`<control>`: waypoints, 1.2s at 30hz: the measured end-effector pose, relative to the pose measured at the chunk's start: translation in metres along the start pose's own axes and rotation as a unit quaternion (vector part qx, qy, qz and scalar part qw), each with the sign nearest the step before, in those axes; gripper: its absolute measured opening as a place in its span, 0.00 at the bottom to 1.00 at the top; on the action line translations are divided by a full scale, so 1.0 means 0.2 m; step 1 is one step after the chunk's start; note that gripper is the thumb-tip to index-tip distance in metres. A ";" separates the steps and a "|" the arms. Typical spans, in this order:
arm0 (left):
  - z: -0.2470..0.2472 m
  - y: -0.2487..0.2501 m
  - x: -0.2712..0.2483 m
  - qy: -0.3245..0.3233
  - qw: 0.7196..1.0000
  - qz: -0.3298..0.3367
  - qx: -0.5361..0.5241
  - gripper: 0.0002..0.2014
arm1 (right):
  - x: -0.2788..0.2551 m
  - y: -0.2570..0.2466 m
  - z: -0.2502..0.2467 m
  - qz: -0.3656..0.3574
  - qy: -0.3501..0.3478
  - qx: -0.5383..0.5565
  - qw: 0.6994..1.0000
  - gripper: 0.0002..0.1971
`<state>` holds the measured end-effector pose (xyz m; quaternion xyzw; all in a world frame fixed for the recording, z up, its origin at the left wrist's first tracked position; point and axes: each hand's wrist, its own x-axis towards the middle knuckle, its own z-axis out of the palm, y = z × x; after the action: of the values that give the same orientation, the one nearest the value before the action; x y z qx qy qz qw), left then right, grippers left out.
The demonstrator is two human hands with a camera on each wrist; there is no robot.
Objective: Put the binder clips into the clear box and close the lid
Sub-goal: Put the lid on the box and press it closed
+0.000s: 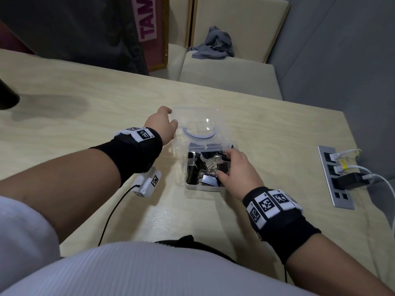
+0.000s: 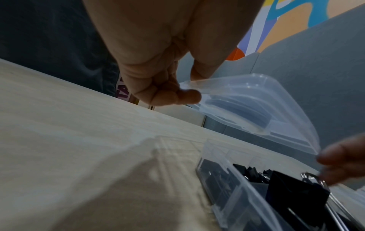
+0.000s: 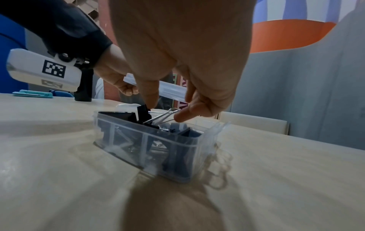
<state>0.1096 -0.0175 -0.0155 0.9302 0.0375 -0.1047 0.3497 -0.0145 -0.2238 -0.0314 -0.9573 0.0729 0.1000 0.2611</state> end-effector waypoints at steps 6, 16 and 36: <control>-0.02 0.00 0.01 0.010 1.000 -0.006 -0.008 0.21 | 0.01 0.03 0.01 -0.095 -0.062 -0.066 0.991 0.29; -0.01 0.00 -0.01 0.002 1.000 -0.006 0.002 0.21 | 0.00 0.04 -0.01 -0.081 -0.046 -0.144 0.985 0.22; 0.01 -0.02 0.00 0.000 1.000 -0.008 0.001 0.21 | 0.02 0.00 -0.03 -0.129 -0.036 -0.235 0.963 0.14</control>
<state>0.1078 -0.0161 -0.0189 0.9304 0.0449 -0.1079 0.3475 -0.0106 -0.2280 -0.0271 -0.9889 -0.0863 0.1139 0.0417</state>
